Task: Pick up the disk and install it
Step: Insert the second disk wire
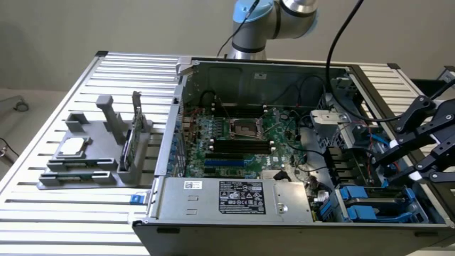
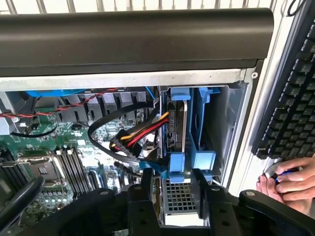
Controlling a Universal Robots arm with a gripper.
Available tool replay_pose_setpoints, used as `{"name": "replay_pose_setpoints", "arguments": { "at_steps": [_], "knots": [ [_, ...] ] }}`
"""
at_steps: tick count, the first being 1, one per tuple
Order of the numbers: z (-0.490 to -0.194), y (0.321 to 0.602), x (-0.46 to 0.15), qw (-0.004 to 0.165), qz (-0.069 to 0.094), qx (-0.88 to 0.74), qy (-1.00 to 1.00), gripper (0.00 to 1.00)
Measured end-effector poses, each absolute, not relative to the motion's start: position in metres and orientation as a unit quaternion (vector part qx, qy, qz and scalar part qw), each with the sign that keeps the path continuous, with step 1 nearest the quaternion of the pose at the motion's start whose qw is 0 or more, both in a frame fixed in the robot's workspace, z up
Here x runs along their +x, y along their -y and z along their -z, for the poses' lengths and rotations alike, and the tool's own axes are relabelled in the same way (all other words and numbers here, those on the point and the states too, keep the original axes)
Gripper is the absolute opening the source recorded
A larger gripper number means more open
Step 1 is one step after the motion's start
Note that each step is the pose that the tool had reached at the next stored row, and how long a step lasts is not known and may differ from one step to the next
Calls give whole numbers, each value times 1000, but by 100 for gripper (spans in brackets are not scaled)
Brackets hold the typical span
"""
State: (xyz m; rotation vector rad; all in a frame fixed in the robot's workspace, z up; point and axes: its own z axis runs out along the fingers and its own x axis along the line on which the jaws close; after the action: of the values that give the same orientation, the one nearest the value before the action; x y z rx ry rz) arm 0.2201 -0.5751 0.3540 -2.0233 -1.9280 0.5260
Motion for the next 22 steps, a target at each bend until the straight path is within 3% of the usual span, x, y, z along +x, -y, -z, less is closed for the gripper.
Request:
{"name": "replay_pose_setpoints", "arguments": {
  "at_steps": [3, 4, 6, 22],
  "knots": [
    [-354, 575, 220, 146, -181, -704, 671, 27],
    [-354, 575, 220, 145, -181, -704, 671, 27],
    [-354, 575, 220, 144, -180, -704, 671, 16],
    [-347, 575, 212, 136, -176, -688, 691, 16]
  ]
}}
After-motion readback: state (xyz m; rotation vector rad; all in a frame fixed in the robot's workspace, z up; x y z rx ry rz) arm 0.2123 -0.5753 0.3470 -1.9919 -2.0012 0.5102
